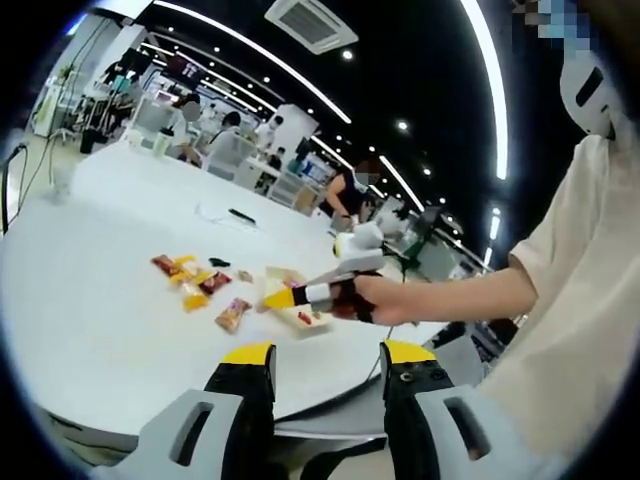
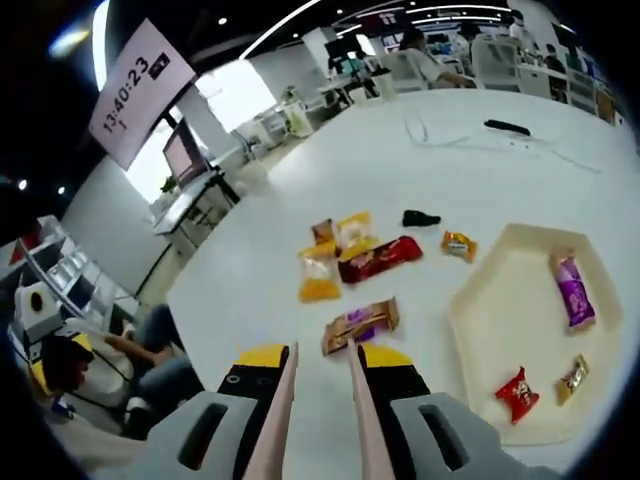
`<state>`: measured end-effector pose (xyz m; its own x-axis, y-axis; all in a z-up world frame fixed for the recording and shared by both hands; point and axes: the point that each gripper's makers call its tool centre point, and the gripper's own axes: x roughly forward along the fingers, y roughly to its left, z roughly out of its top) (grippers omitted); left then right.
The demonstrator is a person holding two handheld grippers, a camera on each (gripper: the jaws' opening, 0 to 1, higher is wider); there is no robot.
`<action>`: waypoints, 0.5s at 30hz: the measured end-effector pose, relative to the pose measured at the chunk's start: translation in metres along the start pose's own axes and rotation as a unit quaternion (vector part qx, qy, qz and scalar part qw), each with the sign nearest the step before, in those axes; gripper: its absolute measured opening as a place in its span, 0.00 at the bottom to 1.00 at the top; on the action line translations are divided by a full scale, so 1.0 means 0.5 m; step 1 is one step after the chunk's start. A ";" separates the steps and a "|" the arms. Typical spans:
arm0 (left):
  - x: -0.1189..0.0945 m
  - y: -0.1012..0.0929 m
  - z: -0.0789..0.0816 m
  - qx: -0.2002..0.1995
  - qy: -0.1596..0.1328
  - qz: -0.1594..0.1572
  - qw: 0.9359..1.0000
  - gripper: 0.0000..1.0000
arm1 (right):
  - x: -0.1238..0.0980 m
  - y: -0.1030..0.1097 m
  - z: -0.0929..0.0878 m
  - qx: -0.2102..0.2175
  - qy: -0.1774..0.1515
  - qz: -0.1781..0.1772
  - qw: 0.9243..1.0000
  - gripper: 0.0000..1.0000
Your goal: Place the target food into the container with the food tongs after gripping and lifting it, then release it inside without dropping or visibly crushing the food.
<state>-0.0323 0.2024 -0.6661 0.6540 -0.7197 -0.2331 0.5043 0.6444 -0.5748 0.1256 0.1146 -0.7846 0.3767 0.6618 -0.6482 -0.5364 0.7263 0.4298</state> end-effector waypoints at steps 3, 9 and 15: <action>0.000 0.001 0.002 -0.003 -0.003 0.002 1.000 0.41 | 0.008 -0.007 -0.005 0.003 0.006 -0.002 1.000 0.27; -0.002 0.008 -0.005 -0.008 0.000 0.007 1.000 0.41 | 0.023 -0.015 -0.001 0.005 0.011 -0.002 1.000 0.27; -0.004 0.016 -0.013 -0.015 0.004 0.012 1.000 0.41 | 0.041 -0.025 -0.001 0.002 0.024 -0.007 1.000 0.27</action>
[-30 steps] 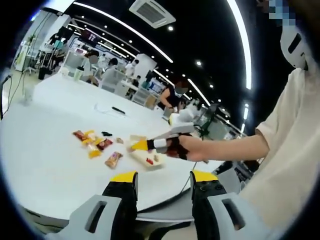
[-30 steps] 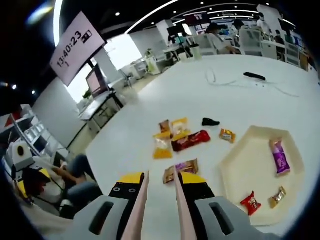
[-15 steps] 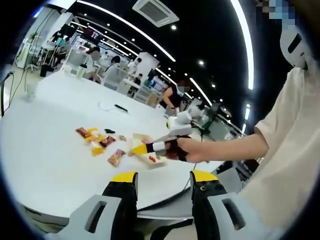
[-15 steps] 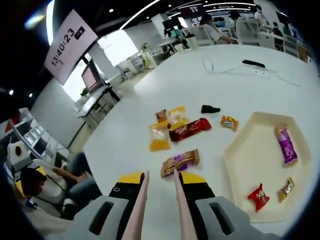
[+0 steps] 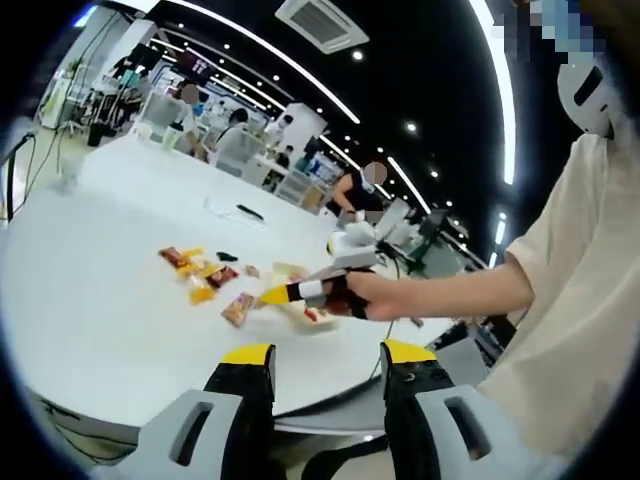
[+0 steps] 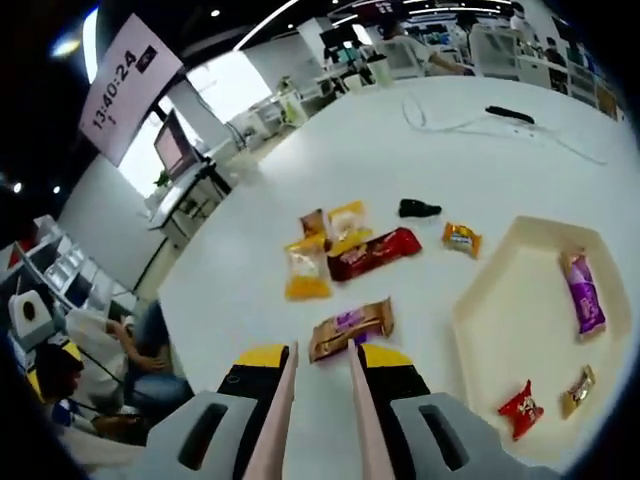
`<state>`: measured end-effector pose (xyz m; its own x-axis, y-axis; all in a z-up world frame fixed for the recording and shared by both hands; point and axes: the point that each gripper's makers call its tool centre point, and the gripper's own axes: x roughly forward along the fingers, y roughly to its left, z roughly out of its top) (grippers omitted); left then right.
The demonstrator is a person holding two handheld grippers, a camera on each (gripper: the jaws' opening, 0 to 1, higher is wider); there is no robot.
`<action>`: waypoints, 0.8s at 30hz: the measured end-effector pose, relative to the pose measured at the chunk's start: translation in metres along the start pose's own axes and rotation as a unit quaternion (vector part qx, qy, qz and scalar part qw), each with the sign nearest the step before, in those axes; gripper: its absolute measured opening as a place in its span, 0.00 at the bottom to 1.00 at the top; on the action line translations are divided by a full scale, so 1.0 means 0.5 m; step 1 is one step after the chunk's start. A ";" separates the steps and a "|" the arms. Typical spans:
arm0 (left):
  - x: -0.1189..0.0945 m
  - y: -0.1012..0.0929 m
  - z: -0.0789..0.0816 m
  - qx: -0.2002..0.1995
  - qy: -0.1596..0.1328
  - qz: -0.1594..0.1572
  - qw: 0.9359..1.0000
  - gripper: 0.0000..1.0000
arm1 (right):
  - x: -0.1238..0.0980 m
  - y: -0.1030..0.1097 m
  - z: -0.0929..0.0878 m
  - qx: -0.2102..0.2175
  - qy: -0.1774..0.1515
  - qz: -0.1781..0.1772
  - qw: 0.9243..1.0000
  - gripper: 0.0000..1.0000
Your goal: Place the target food into the container with the food tongs after gripping and lifting it, then release it inside without dropping or visibly crushing the food.
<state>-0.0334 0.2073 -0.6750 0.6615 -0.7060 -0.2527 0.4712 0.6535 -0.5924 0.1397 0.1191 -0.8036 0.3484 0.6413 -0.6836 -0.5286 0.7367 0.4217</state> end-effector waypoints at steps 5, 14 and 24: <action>0.000 0.005 -0.005 -0.007 0.002 0.003 1.000 0.41 | 0.011 -0.013 0.001 0.004 0.006 -0.005 1.000 0.27; 0.006 0.012 -0.002 -0.014 0.000 0.004 1.000 0.41 | 0.018 -0.018 0.016 0.004 0.008 -0.012 1.000 0.27; 0.006 0.016 -0.010 -0.025 0.000 0.007 1.000 0.41 | 0.027 -0.012 0.030 -0.015 0.013 -0.010 1.000 0.27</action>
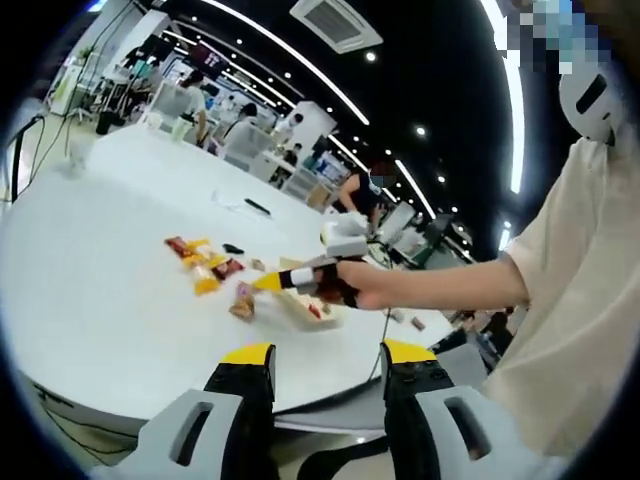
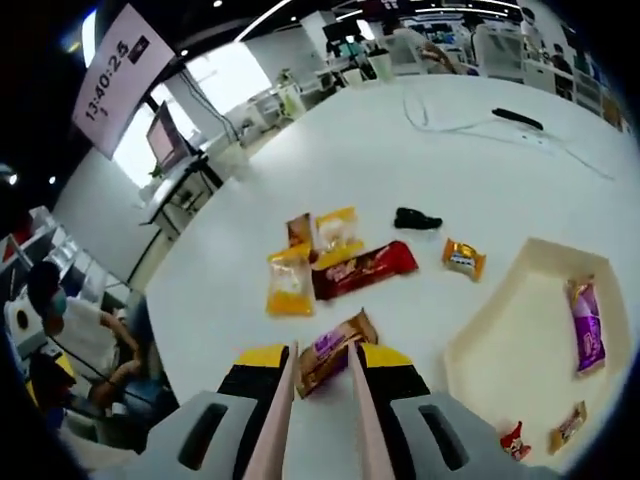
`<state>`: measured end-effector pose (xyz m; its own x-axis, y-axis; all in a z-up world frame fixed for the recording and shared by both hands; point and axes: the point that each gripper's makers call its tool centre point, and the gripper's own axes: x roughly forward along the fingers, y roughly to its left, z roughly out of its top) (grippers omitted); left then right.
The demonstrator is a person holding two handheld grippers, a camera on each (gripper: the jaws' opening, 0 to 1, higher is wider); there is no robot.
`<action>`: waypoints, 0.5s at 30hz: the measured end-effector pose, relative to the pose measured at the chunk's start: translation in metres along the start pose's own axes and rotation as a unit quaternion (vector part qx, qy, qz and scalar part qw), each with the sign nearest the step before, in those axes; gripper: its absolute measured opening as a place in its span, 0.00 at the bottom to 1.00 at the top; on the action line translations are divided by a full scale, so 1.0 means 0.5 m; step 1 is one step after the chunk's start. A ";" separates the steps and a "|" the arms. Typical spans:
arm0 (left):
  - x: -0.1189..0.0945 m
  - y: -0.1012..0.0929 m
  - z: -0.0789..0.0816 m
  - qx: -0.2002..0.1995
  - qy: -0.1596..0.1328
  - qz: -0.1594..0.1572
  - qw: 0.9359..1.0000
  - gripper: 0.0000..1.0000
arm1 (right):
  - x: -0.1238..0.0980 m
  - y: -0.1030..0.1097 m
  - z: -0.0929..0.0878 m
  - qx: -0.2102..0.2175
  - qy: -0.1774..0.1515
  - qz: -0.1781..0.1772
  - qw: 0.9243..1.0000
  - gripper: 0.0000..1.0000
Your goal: Place the target food into the container with the food tongs after gripping and lifting it, then release it inside without dropping or visibly crushing the food.
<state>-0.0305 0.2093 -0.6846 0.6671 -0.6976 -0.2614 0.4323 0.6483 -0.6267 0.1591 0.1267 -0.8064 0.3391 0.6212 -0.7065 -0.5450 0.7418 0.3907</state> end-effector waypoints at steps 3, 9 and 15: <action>0.001 0.001 -0.002 -0.001 0.001 0.000 1.000 0.41 | 0.004 0.004 0.005 -0.004 0.001 0.001 1.000 0.27; 0.000 0.007 -0.002 -0.003 0.001 0.002 1.000 0.41 | 0.016 0.012 0.015 -0.026 0.006 0.004 1.000 0.27; -0.002 0.009 0.000 -0.003 0.000 0.004 1.000 0.41 | 0.034 0.016 0.019 -0.073 0.019 0.003 0.997 0.27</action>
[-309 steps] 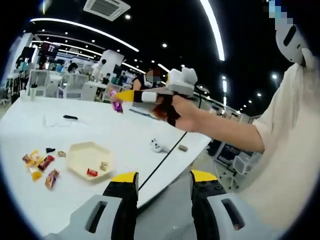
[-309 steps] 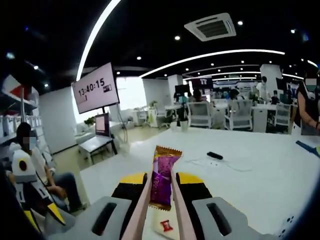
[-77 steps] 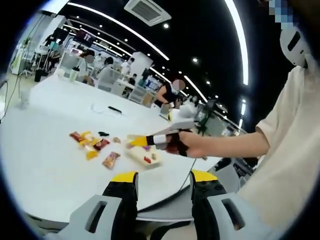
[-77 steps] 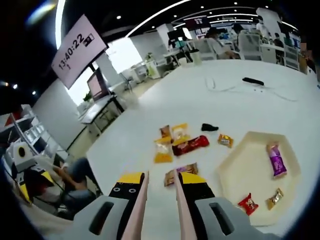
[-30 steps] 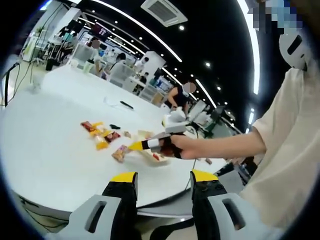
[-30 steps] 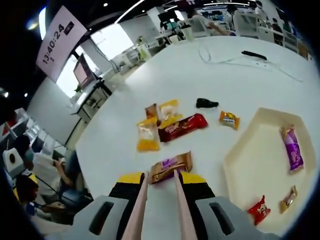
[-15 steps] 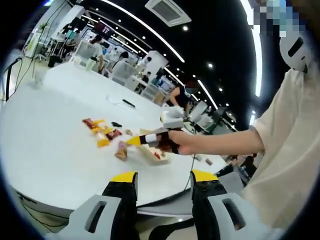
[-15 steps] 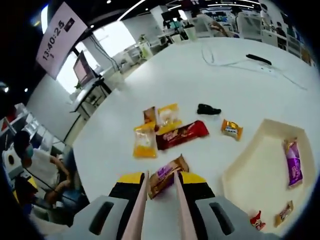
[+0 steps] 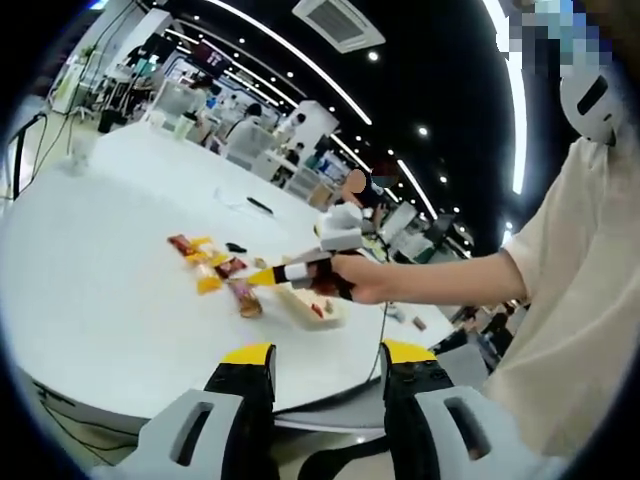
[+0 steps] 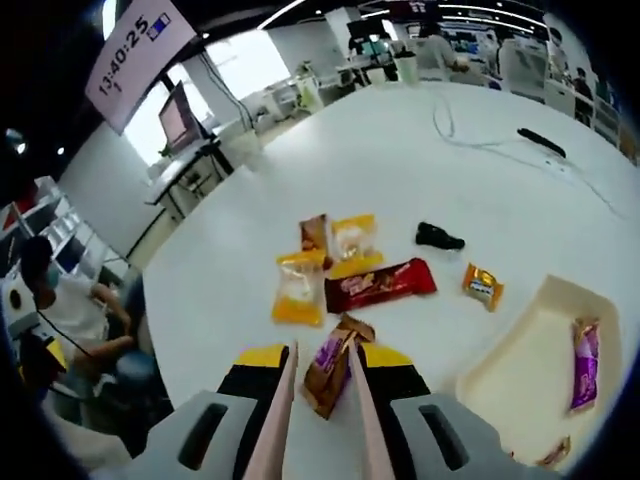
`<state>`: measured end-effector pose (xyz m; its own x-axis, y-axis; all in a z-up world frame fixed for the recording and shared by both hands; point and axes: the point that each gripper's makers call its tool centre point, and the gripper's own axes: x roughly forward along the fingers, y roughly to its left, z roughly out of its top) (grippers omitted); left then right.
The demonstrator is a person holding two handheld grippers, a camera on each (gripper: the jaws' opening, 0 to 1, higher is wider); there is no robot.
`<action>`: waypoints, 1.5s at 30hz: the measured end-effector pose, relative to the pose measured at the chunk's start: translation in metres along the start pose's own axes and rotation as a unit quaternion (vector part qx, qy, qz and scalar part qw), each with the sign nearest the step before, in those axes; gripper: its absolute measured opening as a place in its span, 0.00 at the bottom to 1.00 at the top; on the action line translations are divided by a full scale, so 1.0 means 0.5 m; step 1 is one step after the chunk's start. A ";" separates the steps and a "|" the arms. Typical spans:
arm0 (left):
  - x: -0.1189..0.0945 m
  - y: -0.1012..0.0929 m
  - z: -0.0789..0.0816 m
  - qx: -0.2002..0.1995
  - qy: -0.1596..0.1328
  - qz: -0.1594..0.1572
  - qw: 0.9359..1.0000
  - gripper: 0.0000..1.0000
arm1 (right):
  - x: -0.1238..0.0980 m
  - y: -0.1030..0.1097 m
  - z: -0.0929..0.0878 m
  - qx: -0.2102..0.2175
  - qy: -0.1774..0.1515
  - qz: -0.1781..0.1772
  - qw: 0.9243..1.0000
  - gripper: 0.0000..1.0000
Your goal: Place the target food into the container with the food tongs after gripping and lifting it, then release it inside without dropping or visibly crushing the food.
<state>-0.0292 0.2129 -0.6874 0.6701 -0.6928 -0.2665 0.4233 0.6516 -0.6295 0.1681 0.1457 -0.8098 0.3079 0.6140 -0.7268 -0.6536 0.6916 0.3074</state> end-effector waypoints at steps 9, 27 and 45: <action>0.001 -0.001 -0.004 -0.003 -0.001 -0.001 1.000 0.40 | 0.011 0.002 0.002 -0.027 0.007 -0.003 1.000 0.27; 0.000 -0.003 0.001 -0.010 -0.013 -0.007 1.000 0.40 | 0.011 -0.016 -0.031 0.059 0.027 -0.056 0.996 0.26; -0.010 0.006 0.000 -0.017 -0.020 -0.001 1.000 0.40 | 0.042 -0.021 -0.029 0.068 0.032 -0.057 0.996 0.27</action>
<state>-0.0313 0.2183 -0.6883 0.6933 -0.6806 -0.2370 0.4038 0.6392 -0.6545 0.1714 0.1455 -0.8373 0.3281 0.5060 -0.7977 -0.5155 0.8035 0.2976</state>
